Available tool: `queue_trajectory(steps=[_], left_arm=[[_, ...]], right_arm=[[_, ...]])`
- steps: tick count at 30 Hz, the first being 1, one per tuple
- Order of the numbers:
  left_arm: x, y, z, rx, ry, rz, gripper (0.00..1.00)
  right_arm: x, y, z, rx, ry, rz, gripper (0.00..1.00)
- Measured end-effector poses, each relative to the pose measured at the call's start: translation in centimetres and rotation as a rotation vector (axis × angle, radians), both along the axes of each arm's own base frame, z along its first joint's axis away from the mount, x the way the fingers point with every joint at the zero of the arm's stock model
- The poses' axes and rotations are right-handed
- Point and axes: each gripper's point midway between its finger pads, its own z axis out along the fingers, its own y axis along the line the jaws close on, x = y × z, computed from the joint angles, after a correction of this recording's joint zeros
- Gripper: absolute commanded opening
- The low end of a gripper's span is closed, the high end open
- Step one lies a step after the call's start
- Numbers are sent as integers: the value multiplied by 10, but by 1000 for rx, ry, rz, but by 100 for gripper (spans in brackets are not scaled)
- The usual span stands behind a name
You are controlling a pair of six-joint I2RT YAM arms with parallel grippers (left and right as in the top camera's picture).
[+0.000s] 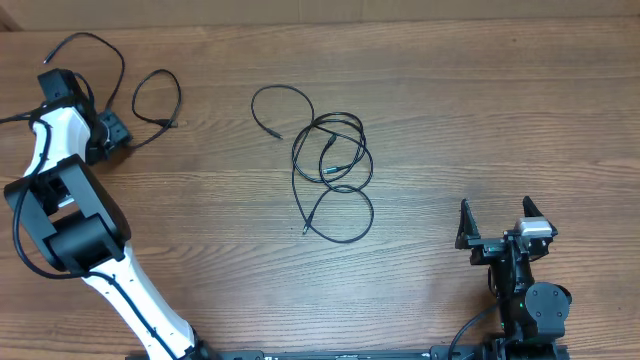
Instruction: Untangle cables
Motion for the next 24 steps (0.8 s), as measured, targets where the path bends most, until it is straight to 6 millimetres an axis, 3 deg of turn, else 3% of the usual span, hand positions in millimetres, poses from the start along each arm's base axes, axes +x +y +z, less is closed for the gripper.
queue_trajectory(steps=[2,6,12,15,20,24], left_arm=[[4,-3,0,-18,-19,-9,31],[9,-10,0,-67,-48,-2,6],[19,-29,1,-202,-109,43,4],[34,-40,6,-315,-193,92,4],[76,-53,36,-553,-421,166,4],[97,-52,65,-712,-550,236,4]], right_arm=[[0,0,0,0,0,0,100],[0,0,0,0,0,0,100],[0,0,0,0,0,0,100],[0,0,0,0,0,0,100],[0,0,0,0,0,0,100],[0,0,0,-1,0,0,100]])
